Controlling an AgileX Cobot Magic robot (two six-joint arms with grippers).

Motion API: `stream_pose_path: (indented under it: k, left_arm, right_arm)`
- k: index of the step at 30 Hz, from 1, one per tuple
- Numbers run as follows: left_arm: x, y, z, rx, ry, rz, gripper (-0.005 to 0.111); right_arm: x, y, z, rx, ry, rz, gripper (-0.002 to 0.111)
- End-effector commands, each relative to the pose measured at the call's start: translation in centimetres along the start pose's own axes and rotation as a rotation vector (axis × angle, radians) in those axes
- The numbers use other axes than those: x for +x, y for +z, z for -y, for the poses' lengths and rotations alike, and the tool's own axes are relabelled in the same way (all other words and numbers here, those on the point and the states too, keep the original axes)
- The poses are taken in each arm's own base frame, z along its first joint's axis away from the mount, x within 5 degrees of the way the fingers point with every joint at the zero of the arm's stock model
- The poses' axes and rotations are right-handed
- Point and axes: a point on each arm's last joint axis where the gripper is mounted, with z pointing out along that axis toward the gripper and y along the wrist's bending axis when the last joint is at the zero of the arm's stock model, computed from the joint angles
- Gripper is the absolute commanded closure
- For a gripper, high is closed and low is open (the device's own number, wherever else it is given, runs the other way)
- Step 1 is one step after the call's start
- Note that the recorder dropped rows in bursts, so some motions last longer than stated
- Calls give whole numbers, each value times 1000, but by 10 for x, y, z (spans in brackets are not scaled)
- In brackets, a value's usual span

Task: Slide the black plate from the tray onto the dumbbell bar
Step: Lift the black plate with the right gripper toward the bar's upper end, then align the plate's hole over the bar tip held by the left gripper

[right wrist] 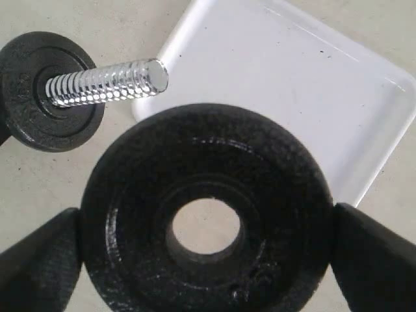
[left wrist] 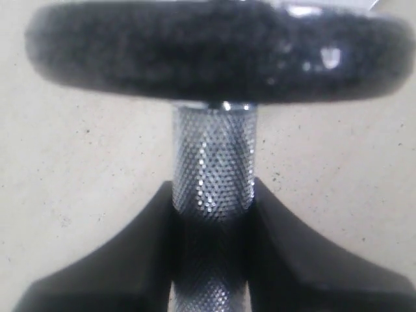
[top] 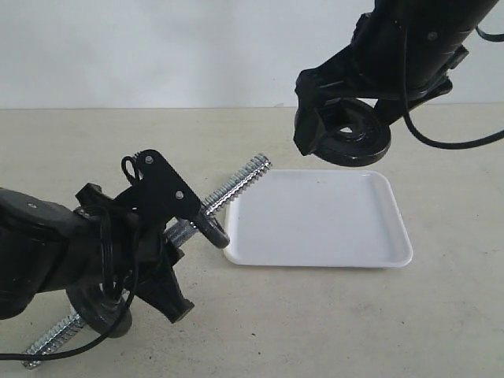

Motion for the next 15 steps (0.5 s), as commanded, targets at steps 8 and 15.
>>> stream_pose_path:
  k: [8, 15]
  left_arm:
    - [-31, -28, -12, -23, 112, 178, 102]
    - [-39, -50, -16, -13, 149, 267, 102]
  right_arm:
    - [-6, -9, -1, -8, -16, 91, 108]
    - [-14, -8, -9, -102, 8, 168, 108]
